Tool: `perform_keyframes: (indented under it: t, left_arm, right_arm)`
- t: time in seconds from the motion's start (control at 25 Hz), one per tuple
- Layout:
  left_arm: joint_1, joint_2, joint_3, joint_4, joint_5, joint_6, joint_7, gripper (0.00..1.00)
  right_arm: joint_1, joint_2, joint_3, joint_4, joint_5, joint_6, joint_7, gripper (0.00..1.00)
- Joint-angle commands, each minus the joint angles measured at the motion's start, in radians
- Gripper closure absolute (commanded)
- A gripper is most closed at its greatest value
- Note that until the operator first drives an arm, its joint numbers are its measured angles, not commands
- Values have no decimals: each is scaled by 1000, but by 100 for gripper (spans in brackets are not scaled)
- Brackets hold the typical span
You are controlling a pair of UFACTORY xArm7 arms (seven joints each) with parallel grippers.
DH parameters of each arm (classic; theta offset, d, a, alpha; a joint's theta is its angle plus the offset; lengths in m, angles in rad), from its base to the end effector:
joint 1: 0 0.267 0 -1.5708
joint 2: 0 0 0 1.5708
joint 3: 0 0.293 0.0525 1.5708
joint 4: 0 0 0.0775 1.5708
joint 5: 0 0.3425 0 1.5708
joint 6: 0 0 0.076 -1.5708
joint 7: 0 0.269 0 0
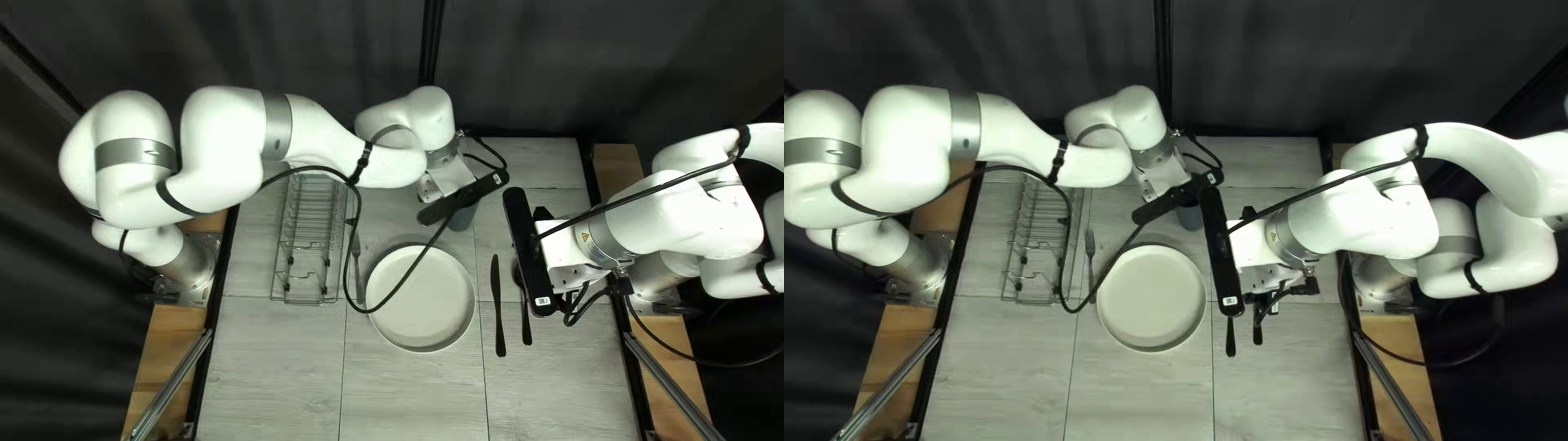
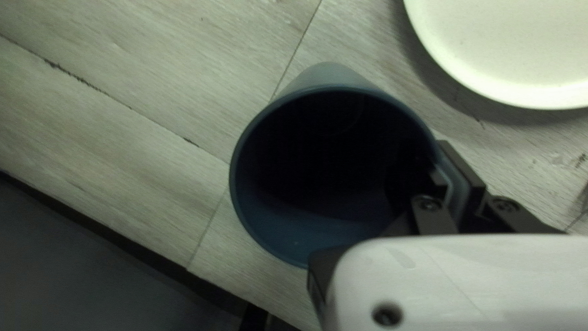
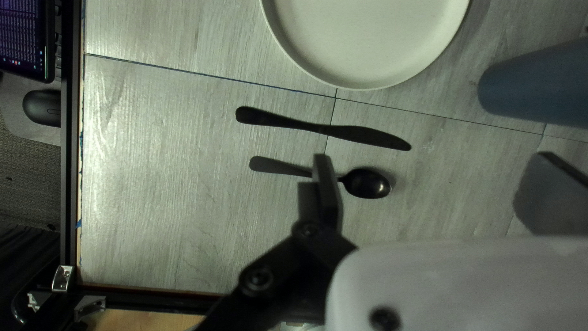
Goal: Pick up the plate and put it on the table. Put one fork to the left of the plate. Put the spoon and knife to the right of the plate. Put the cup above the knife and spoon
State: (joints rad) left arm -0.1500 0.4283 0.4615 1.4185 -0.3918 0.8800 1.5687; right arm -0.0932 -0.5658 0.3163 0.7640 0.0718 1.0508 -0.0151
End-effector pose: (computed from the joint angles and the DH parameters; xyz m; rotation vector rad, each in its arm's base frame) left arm 0.6026 0.1277 0.1549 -2.6337 1.5825 -0.3225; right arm 0.3771 0.0852 0.2874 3.0230 0.2811 0.4045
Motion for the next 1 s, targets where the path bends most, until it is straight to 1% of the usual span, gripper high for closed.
perform_keyframes:
  t: [0.04,0.16,0.44,0.56,0.64,0.68,0.72,0.8,0.84,0.88,1.0]
  left_arm:
    - [3,27,-7,28,-1,6,6,100]
    - [3,25,-7,24,2,7,12,100]
    - [19,79,-22,79,-8,20,32,100]
    - [19,87,-23,84,-6,22,35,100]
    - [19,90,-23,86,-3,24,36,95]
    - [19,91,-23,86,-3,24,36,74]
    - [19,93,-24,85,-2,25,39,40]
    - [21,97,-25,83,-4,23,42,46]
    - [22,95,-27,78,-8,22,45,4]
    - [24,93,-28,74,-12,20,46,0]
    - [11,46,-14,42,2,27,30,0]
  right_arm:
    - [0,0,0,0,0,0,0,0]
    - [0,0,0,0,0,0,0,0]
    - [0,0,0,0,0,0,0,0]
    - [0,0,0,0,0,0,0,0]
    - [0,0,0,0,0,0,0,0]
    - [0,0,0,0,0,0,0,0]
    - [0,0,0,0,0,0,0,0]
    - [0,0,0,0,0,0,0,0]
    - [0,0,0,0,0,0,0,0]
    - [0,0,0,0,0,0,0,0]
    - [0,0,0,0,0,0,0,0]
